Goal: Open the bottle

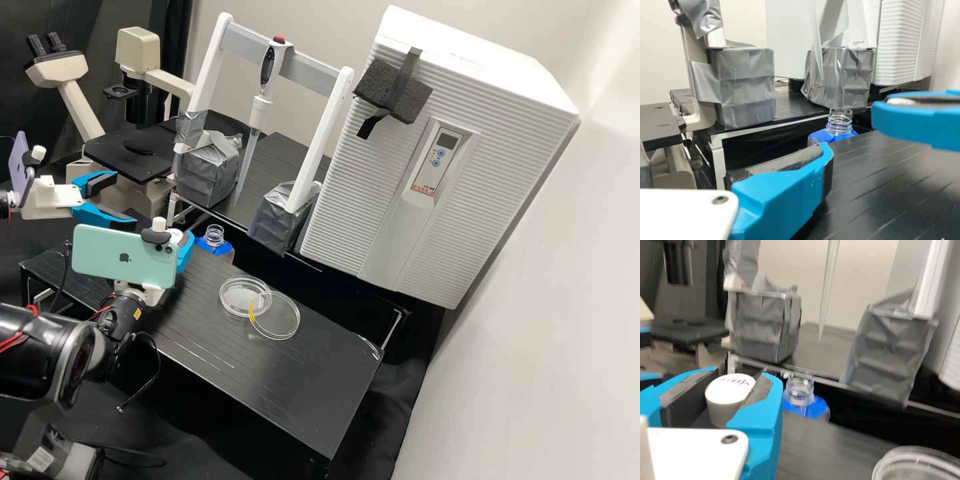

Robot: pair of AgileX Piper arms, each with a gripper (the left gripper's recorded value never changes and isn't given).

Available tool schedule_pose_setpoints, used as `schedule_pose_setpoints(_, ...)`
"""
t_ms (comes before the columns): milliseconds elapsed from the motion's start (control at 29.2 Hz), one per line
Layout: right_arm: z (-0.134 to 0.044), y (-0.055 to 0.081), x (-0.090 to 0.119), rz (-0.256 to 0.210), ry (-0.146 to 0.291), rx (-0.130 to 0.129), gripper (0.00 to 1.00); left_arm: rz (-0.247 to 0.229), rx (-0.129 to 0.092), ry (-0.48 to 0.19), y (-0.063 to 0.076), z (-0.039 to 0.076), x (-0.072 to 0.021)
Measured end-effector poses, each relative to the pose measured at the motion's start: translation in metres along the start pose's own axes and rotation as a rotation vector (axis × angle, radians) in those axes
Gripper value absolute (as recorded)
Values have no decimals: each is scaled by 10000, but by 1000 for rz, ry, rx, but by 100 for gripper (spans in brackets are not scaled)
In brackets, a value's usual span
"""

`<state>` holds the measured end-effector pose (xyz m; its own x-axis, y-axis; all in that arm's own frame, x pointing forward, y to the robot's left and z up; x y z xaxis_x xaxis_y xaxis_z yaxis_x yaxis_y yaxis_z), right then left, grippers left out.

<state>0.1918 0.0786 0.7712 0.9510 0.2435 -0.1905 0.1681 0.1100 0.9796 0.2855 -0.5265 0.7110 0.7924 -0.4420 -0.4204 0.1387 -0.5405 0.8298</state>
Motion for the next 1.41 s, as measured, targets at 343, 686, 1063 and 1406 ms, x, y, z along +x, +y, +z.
schedule_pose_setpoints(343,87,-68,-27,-32,-53,8,0,0,0,0,0,0,0)
schedule_pose_setpoints(686,96,-78,-40,-36,-57,7,100,-1,0,-2,-2,7,2)
schedule_pose_setpoints(1063,25,0,-80,29,-47,-13,100,-1,15,-2,-2,7,2)
schedule_pose_setpoints(1406,-55,145,-202,210,20,-30,100,11,49,15,20,4,1)
